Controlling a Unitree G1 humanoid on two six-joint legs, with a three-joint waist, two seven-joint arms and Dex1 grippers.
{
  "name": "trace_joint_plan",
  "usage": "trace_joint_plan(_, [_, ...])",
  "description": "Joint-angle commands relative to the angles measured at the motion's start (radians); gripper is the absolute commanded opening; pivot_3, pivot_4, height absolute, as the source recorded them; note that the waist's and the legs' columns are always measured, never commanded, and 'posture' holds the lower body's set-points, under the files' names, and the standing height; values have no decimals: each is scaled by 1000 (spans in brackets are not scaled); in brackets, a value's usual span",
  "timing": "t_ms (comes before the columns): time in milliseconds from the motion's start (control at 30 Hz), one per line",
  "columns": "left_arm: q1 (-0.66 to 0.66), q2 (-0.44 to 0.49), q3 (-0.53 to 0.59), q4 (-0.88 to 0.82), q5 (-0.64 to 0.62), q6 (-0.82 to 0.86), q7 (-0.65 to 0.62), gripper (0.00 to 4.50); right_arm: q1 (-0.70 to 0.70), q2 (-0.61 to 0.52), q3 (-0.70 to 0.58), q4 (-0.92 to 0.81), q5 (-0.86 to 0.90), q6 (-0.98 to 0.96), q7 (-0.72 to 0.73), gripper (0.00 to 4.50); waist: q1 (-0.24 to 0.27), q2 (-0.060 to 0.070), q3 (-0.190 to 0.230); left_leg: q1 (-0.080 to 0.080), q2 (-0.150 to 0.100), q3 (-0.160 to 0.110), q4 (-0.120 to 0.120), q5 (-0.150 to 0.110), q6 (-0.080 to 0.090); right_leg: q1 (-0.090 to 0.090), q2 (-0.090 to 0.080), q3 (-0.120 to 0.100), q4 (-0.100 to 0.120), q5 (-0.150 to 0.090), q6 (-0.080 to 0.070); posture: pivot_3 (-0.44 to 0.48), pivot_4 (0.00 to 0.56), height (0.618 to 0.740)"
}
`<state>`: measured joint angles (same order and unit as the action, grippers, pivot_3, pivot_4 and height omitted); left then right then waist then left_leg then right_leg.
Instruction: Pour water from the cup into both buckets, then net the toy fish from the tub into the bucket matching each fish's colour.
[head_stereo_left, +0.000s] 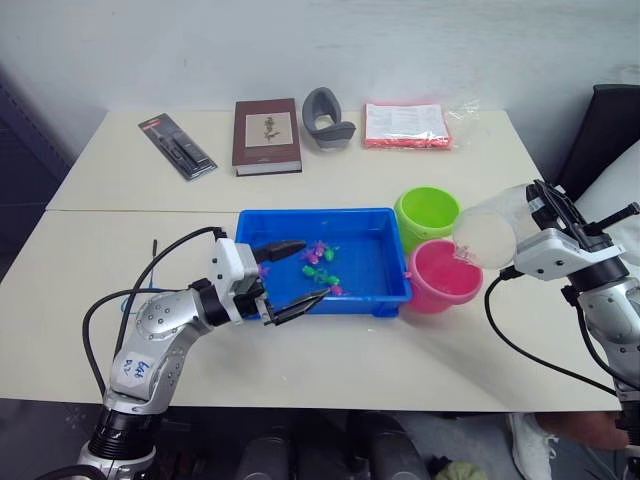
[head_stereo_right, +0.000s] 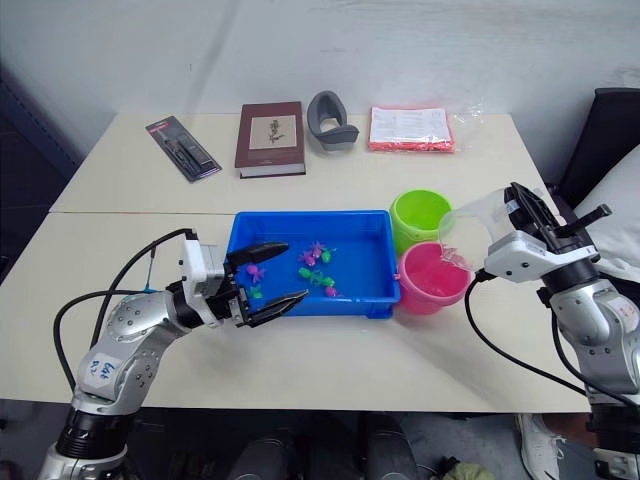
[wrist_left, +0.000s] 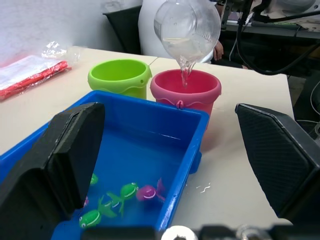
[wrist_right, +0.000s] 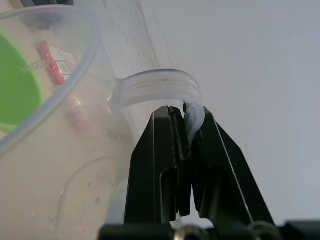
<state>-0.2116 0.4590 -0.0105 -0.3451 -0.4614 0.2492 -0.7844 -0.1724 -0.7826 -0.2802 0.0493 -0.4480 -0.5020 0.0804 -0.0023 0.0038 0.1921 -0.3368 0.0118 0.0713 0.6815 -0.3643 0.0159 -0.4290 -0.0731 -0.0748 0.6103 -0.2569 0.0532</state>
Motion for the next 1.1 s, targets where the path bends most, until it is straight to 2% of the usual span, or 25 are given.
trace_joint_plan(33, [-9,-2,7,-16,0,-14,3,4500,-9,-19,-13,-28,0,-11,-20,33,0,0,0,0,0,0,0,0,0,0,0,0,0,0,0,0,150,740])
trace_joint_plan(200, [-9,-2,8,-14,-2,-13,3,4500,-6,-13,-11,-33,3,-8,-18,33,0,0,0,0,0,0,0,0,0,0,0,0,0,0,0,0,150,740])
trace_joint_plan(300, [1,3,10,-21,-5,-10,2,4500,4,29,-20,-56,134,66,53,33,0,0,0,0,0,0,0,0,0,0,0,0,0,0,0,0,150,740])
trace_joint_plan(433, [22,23,35,-27,-16,-2,-3,4500,5,86,-45,-82,359,238,175,33,0,0,0,0,0,0,0,0,0,0,0,0,0,0,0,0,150,740])
trace_joint_plan(533, [36,39,74,-29,-39,10,4,4500,-10,94,-75,-118,442,329,204,33,-1,0,0,1,0,0,0,0,1,0,0,0,1,0,0,0,150,740])
trace_joint_plan(667, [38,59,149,-25,-74,37,20,4500,-76,96,-105,-152,565,549,226,33,-1,0,0,1,0,0,0,0,1,0,0,0,1,0,0,0,150,740])
trace_joint_plan(733, [26,79,212,4,-96,45,28,4500,-158,82,-98,-139,621,712,245,33,-4,0,0,1,0,0,0,0,1,0,0,0,1,0,0,0,150,740])
trace_joint_plan(933, [-24,116,275,64,-111,64,28,4500,-383,34,-21,-46,584,990,219,33,-1,0,0,-1,0,0,0,0,2,-2,-1,0,1,0,-1,0,150,740])
trace_joint_plan(1100, [-62,121,259,82,-101,69,19,4500,-550,38,135,125,454,968,194,33,-2,0,0,-3,0,0,0,0,2,-3,-1,0,1,0,-1,0,150,740])
